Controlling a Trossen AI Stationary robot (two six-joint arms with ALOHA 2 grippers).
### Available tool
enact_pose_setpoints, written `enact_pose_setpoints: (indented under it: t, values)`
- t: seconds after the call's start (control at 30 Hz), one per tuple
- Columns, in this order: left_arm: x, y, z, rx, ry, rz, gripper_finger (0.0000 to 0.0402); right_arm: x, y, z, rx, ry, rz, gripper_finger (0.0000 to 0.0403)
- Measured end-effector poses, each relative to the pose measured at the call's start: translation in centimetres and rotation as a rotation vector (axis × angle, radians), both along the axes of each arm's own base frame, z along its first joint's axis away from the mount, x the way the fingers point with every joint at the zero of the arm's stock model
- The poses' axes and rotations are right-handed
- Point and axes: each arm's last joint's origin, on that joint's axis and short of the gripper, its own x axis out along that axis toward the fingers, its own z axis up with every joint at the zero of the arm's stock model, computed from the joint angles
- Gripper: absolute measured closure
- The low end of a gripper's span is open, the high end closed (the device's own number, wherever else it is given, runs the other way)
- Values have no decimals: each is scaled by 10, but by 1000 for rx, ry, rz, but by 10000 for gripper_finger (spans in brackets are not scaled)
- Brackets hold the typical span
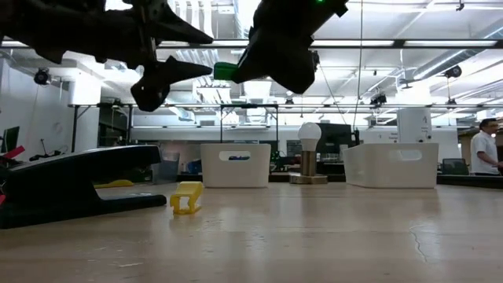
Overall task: Pick and place Stapler, Stapler remover, tape
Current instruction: Put the green stapler into the black bin
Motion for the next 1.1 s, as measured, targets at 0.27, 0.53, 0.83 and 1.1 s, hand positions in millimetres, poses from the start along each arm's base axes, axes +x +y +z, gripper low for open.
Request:
enact_pose_setpoints:
  t: [0.27, 0.53, 0.83, 1.1]
  values:
    - [15, -3, -6, 1, 39, -1, 193, 4, -2, 7, 1, -13, 0, 337]
    - [20, -4, -8, 23, 53, -7, 209, 5, -4, 7, 9, -17, -6, 337]
    - [20, -5, -8, 38, 52, -8, 270, 5, -3, 6, 25, -7, 13, 337]
    - [20, -4, -8, 58, 54, -11, 328, 4, -3, 6, 27, -2, 17, 333]
